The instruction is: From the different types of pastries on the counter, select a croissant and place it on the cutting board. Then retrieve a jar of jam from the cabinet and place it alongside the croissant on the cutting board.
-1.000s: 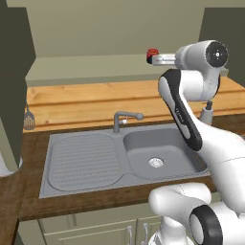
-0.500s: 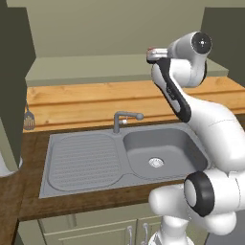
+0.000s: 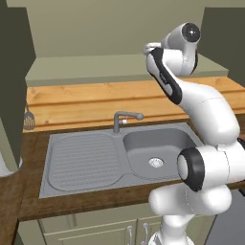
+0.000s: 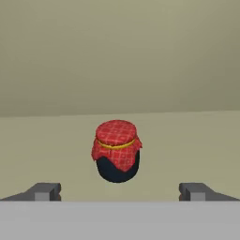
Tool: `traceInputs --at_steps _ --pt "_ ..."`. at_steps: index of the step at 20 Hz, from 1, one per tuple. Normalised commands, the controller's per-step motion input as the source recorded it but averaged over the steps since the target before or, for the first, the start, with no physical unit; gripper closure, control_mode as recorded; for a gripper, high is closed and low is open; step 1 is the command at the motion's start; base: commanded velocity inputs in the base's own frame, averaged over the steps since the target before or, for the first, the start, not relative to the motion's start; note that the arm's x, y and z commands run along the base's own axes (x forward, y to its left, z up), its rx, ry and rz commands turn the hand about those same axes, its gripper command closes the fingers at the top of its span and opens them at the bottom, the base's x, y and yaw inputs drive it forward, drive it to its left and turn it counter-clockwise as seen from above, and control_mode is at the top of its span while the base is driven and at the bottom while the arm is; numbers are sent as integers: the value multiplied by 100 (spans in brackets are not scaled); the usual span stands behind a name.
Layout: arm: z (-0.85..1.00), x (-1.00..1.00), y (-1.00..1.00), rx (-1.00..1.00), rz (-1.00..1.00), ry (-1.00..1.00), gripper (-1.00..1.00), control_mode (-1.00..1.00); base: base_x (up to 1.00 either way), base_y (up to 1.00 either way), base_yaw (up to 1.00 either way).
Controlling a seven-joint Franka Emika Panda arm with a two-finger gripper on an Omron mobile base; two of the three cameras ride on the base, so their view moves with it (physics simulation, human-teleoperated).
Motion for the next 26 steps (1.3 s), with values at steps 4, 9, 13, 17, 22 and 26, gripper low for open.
traceInputs --at_steps 4,9,13,17,22,26 --pt "0 13 2 0 0 0 -100 -100 0 0 0" --pt "-3 10 0 0 0 0 -100 -100 0 0 0" --pt "-21 37 0 0 0 0 -100 -100 0 0 0" --pt "-13 33 0 0 0 0 -100 -100 0 0 0" --pt "-14 23 0 0 0 0 -100 -100 0 0 0" --pt "-22 4 0 0 0 0 -100 -100 0 0 0"
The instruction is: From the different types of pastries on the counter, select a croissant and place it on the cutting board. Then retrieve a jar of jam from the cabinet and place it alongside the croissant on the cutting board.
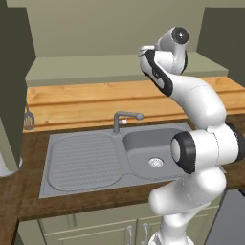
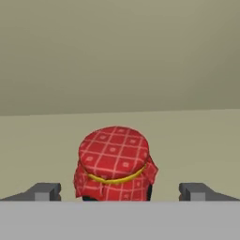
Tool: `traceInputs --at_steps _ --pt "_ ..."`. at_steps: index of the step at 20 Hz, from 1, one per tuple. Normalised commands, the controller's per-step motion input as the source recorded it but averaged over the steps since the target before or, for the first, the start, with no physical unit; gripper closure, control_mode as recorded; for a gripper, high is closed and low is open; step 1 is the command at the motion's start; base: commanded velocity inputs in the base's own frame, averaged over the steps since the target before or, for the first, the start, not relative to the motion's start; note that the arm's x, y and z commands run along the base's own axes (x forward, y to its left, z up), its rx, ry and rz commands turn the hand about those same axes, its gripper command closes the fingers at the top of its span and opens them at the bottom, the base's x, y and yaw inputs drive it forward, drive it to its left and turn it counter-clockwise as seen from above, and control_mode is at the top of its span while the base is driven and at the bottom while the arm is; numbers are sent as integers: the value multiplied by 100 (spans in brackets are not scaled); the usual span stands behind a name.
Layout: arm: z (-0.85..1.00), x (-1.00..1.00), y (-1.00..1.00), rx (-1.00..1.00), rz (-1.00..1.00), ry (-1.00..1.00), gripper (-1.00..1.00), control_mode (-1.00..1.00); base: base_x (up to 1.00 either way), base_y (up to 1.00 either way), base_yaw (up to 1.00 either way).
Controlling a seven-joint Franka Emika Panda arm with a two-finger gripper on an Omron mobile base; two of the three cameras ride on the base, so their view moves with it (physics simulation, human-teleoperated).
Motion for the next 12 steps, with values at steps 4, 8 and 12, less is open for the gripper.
traceInputs --at_steps 4,8,12 --pt "-20 0 0 0 0 0 -100 -100 0 0 0" --pt "-9 11 0 0 0 0 -100 -100 0 0 0" --pt "0 27 0 0 0 0 -100 -100 0 0 0"
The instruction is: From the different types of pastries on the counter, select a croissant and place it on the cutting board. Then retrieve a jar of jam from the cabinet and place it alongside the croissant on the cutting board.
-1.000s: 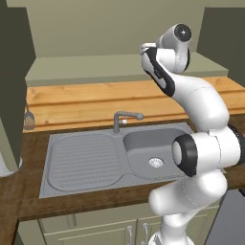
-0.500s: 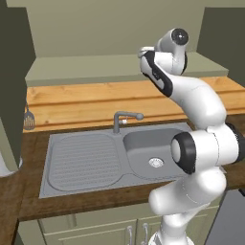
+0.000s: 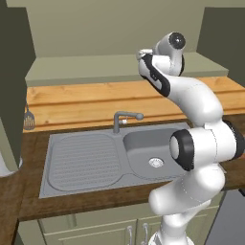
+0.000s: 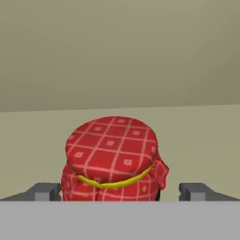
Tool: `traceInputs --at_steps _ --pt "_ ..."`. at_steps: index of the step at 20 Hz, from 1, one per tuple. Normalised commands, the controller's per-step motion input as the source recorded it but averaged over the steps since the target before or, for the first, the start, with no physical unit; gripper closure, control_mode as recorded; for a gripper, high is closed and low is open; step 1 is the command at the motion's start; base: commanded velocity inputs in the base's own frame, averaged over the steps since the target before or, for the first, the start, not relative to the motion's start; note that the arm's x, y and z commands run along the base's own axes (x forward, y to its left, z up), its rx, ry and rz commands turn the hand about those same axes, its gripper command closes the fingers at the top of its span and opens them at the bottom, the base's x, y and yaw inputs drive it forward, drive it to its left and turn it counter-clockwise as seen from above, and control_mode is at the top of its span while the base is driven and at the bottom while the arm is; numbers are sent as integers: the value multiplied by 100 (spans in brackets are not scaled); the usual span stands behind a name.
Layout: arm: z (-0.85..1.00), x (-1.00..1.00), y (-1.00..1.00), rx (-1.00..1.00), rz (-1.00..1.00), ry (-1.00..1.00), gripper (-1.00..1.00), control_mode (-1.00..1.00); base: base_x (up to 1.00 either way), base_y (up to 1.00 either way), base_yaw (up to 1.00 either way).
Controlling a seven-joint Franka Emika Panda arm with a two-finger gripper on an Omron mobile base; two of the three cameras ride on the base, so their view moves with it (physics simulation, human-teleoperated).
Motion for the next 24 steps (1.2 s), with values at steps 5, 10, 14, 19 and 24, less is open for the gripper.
traceInputs --at_steps 5,10,14,19,24 --pt "-3 21 1 0 0 0 -100 -100 0 0 0" --pt "-9 6 6 0 0 0 100 -100 0 0 0" --pt "-2 0 0 0 0 0 100 -100 0 0 0" --pt "0 -3 0 0 0 0 100 -100 0 0 0" --pt "0 -11 0 0 0 0 100 -100 0 0 0"
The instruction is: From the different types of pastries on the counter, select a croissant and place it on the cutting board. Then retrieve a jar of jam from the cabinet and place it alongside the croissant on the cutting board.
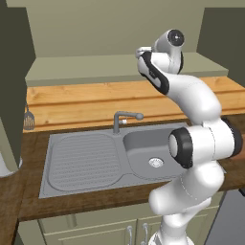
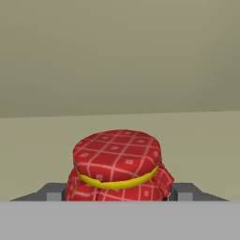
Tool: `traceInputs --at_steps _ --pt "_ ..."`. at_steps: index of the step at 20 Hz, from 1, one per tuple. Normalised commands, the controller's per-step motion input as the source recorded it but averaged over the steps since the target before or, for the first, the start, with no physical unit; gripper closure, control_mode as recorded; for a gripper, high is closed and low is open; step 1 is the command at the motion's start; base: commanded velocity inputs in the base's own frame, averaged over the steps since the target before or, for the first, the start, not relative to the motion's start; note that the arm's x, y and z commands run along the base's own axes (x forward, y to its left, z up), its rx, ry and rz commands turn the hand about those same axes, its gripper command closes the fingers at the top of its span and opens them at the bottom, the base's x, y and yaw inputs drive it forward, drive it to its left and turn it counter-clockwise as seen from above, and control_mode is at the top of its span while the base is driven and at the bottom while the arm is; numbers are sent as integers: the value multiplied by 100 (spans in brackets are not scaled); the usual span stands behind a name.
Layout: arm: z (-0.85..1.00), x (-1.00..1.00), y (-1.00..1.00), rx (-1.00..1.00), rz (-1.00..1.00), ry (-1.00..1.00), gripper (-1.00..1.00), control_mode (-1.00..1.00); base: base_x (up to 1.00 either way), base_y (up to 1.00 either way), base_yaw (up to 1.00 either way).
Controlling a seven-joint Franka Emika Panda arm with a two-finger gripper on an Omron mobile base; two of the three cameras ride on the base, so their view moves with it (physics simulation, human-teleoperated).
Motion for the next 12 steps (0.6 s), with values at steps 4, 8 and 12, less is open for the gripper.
traceInputs --at_steps 4,8,12 --pt "0 -11 0 0 0 0 100 -100 0 0 0" --pt "2 -21 0 0 0 0 100 -100 0 0 0" --pt "21 -46 0 0 0 -10 100 -100 0 0 0"
